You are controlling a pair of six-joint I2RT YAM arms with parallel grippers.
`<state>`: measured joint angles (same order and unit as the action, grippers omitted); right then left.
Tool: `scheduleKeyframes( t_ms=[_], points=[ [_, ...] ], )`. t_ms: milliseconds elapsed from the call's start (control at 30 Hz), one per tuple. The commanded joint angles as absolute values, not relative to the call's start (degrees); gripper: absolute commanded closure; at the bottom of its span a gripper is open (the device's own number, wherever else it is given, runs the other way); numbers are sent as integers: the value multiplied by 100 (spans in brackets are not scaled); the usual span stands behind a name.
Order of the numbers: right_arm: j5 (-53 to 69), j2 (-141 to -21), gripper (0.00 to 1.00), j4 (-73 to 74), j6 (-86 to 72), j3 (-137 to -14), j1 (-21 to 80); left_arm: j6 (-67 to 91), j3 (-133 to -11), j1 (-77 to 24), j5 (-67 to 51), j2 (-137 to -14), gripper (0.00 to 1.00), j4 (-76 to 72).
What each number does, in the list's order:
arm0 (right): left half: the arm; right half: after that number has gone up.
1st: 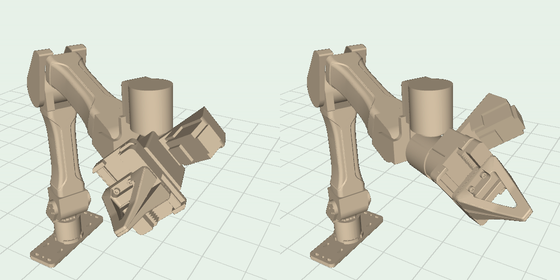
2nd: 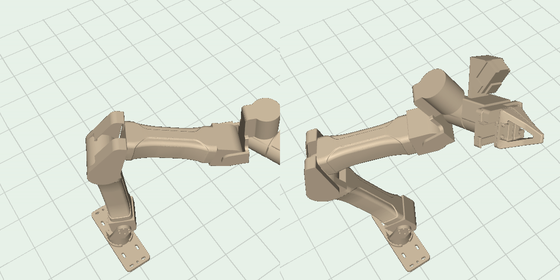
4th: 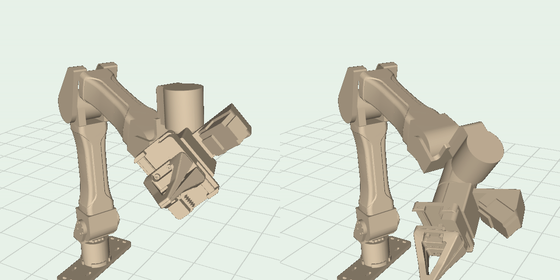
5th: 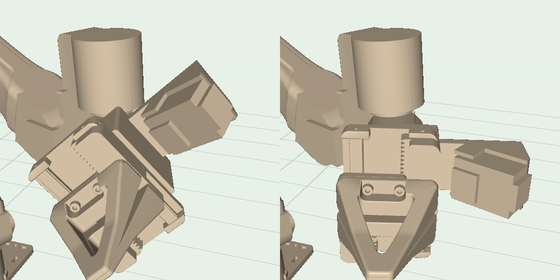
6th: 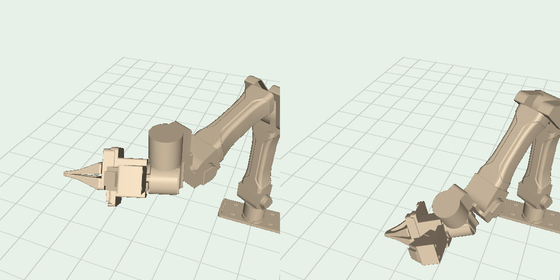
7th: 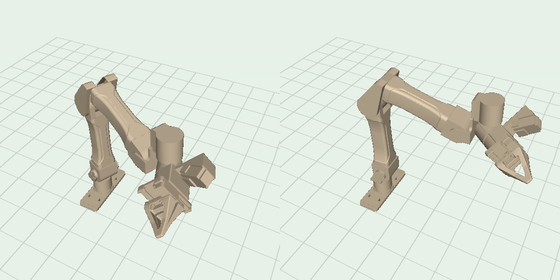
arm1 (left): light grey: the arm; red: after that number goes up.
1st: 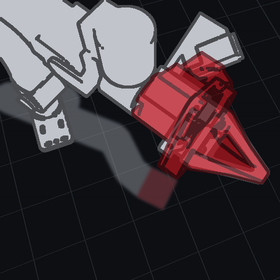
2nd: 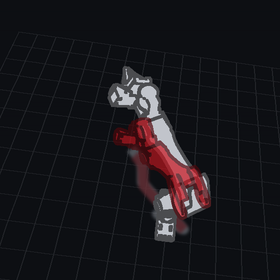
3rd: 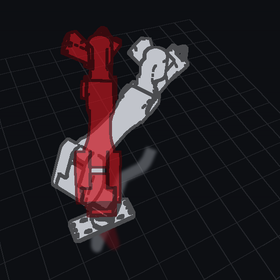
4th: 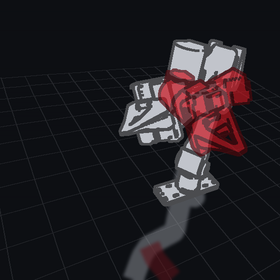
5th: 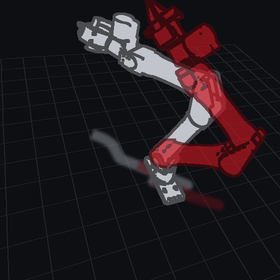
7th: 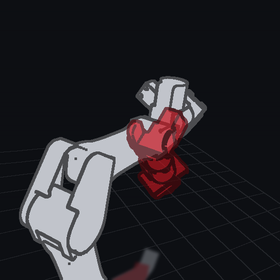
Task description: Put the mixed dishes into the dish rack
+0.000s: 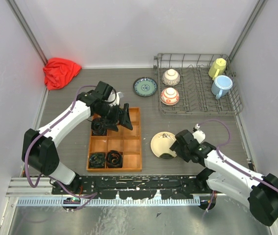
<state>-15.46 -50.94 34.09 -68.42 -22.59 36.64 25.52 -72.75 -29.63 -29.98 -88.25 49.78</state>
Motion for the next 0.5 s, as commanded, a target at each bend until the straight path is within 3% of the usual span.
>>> scheduleKeyframes(
  t_ms=[0, 367, 467],
  points=[
    [-1730, -4935, 35, 2656, -7116, -1905, 3695, 2458, -7410, -2954, -3073, -8717, 1, 5044],
    [-1656, -5081, 37, 2045, -7341, -1436, 3686, 2468, -7485, -2958, -3049, -8806, 2, 5071],
    [-1697, -5178, 42, 1939, -7364, -1432, 3685, 2487, -7480, -2949, -3042, -8786, 2, 5076]
  ],
)
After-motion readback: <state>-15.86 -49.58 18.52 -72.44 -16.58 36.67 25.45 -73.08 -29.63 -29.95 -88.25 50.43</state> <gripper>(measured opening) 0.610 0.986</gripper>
